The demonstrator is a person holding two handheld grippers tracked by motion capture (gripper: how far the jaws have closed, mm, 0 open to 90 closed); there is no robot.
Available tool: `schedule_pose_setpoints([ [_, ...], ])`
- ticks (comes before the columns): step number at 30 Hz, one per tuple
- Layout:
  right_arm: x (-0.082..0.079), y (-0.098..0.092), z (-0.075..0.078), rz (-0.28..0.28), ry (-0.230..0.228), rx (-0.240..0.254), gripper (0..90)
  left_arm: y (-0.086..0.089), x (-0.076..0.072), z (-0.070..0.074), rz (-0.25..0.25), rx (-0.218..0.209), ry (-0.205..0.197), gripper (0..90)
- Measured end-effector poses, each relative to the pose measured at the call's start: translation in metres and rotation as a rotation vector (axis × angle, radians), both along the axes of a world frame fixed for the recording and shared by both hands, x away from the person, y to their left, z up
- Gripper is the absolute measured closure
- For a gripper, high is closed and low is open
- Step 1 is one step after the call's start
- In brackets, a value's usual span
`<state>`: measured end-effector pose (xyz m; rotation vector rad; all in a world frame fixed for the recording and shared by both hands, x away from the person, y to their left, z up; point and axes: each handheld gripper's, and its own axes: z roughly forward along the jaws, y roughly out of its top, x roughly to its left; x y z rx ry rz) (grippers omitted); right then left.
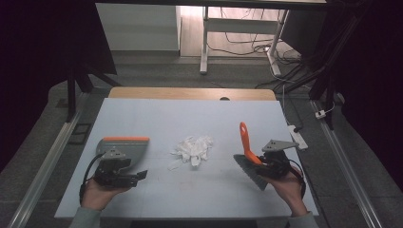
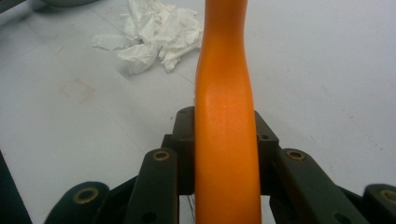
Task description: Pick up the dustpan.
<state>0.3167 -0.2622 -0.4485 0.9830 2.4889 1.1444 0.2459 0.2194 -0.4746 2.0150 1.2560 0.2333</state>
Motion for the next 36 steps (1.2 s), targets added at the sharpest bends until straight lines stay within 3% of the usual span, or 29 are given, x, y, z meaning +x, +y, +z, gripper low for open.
schedule_pose_setpoints([
  [5, -0.001, 0.002, 0.001, 0.000, -0.001, -0.002, 70.4, 0.010, -0.002, 0.004, 0.051, 0.012, 0.003, 19.8],
  [11, 0.000, 0.001, -0.001, -0.001, 0.004, -0.007, 70.5, 0.023, -0.004, 0.009, 0.134, 0.022, 0.034, 18.3],
  [22, 0.000, 0.001, -0.002, -0.011, 0.002, -0.020, 70.4, 0.034, -0.006, 0.011, 0.201, 0.048, 0.073, 15.6],
  [28, 0.000, 0.002, -0.003, -0.011, 0.002, -0.027, 70.4, 0.037, -0.014, 0.017, 0.233, 0.058, 0.046, 14.9],
  [36, 0.000, 0.002, -0.003, -0.013, 0.000, -0.030, 70.4, 0.049, -0.014, 0.001, 0.284, 0.037, 0.106, 14.2],
])
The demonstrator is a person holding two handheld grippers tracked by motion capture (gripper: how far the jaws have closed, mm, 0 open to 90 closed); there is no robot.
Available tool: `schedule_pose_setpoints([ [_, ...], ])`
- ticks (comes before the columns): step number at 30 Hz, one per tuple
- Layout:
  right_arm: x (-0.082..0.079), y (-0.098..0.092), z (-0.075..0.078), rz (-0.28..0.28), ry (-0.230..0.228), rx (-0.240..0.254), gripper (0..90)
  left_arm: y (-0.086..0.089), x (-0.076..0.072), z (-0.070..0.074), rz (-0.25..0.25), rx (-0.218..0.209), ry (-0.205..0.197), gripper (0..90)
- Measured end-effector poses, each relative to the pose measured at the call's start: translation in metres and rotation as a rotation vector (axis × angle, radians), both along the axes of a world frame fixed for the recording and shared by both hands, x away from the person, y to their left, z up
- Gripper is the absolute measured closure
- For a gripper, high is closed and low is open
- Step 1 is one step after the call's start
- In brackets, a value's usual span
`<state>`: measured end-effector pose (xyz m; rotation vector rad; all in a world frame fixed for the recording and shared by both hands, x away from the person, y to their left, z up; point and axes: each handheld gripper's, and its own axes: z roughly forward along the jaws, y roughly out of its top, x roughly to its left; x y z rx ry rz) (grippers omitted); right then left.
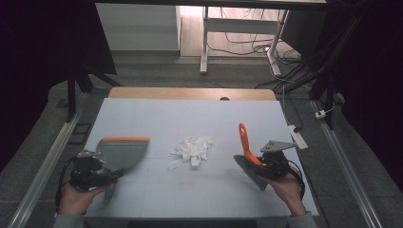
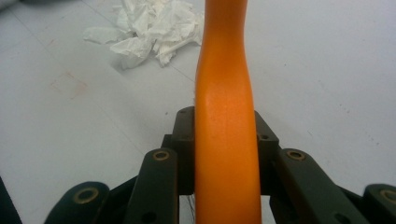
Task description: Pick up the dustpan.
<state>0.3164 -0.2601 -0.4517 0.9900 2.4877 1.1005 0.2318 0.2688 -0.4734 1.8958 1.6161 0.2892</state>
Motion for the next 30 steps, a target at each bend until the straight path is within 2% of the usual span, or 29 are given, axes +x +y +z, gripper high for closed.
schedule_pose_setpoints([
  [2, 0.000, 0.000, 0.000, -0.001, 0.001, -0.001, 70.4, 0.002, 0.000, -0.003, 0.006, -0.019, 0.005, 14.2],
  [6, 0.001, -0.001, -0.001, -0.006, 0.000, -0.006, 70.4, 0.003, 0.001, -0.008, 0.020, -0.025, 0.028, 13.4],
  [13, 0.000, 0.000, -0.001, -0.004, -0.001, -0.005, 70.4, 0.001, 0.005, -0.021, 0.015, -0.025, 0.099, 13.2],
  [30, 0.001, 0.001, -0.003, -0.006, -0.003, -0.014, 70.4, -0.002, 0.014, -0.041, 0.022, -0.024, 0.136, 19.7],
])
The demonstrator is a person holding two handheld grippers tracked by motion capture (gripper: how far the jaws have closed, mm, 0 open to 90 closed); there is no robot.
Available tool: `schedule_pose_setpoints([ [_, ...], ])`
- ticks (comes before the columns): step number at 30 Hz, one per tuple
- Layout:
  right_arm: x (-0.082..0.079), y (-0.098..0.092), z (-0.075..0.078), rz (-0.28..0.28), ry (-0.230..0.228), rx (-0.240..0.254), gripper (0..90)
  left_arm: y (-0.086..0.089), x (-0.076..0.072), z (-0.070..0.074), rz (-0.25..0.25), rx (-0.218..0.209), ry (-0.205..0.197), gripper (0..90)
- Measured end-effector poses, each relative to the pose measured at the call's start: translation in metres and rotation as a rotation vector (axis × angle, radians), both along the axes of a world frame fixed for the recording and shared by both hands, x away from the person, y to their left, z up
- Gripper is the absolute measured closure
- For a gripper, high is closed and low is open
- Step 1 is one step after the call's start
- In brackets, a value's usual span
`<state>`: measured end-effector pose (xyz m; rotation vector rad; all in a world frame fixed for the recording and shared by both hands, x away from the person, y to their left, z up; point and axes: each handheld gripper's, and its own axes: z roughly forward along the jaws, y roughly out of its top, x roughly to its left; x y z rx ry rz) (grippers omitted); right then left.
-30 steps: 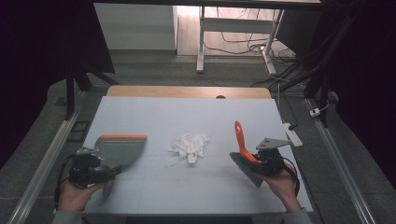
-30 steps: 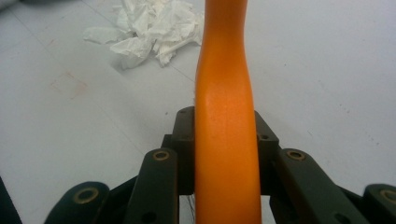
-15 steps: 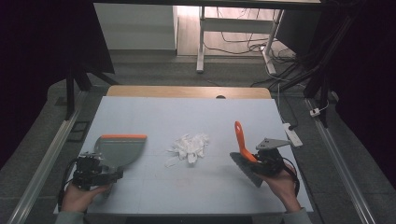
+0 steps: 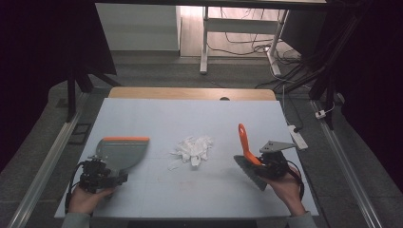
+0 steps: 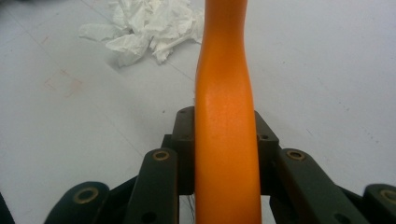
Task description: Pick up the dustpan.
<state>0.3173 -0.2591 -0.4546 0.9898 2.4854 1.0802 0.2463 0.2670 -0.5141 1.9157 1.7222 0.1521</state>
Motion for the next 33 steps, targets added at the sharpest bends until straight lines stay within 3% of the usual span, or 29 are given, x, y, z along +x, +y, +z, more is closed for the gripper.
schedule_pose_setpoints([
  [33, -0.0001, 0.0009, -0.0003, -0.006, -0.003, -0.011, 70.4, 0.0026, 0.0079, -0.0096, 0.057, -0.051, 0.013, 51.3],
])
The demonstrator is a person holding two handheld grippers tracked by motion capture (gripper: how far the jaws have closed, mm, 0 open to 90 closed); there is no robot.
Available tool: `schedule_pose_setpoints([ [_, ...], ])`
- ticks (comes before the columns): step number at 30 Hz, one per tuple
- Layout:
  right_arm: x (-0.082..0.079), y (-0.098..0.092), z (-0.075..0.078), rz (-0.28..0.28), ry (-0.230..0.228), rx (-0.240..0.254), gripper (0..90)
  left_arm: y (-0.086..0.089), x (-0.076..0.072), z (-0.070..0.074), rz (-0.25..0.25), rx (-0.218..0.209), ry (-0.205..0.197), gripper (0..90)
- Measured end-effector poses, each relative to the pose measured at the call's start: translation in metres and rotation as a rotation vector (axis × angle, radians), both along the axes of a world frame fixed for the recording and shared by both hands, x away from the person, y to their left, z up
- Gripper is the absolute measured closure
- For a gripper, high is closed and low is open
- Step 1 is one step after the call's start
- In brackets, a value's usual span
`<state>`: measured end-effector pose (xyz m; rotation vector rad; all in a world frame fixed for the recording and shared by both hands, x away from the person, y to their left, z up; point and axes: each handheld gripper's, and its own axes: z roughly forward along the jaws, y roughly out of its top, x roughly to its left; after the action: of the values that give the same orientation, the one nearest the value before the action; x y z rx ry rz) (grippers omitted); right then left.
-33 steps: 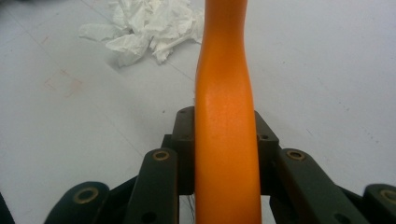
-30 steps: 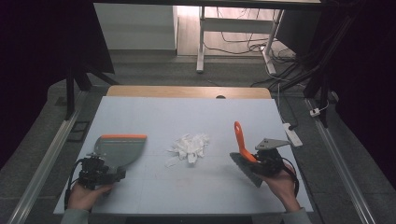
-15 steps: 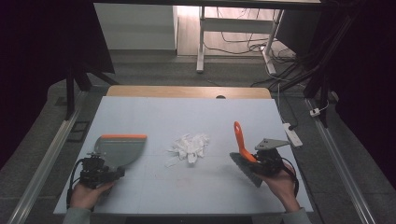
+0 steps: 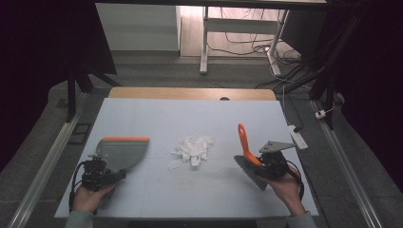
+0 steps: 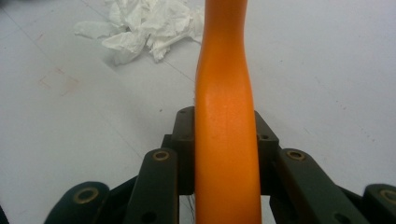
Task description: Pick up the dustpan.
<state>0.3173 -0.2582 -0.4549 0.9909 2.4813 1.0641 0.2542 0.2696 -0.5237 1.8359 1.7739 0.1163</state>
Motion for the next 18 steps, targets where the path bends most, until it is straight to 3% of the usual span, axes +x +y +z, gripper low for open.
schedule_pose_setpoints([
  [8, 0.0001, 0.0003, 0.0000, 0.004, 0.005, -0.006, 70.4, 0.0047, 0.0016, -0.0031, 0.022, -0.036, 0.007, 58.7],
  [18, -0.0002, 0.0006, 0.0004, 0.004, 0.006, -0.006, 70.4, 0.0085, 0.0010, -0.0045, 0.034, -0.034, -0.010, 61.5],
])
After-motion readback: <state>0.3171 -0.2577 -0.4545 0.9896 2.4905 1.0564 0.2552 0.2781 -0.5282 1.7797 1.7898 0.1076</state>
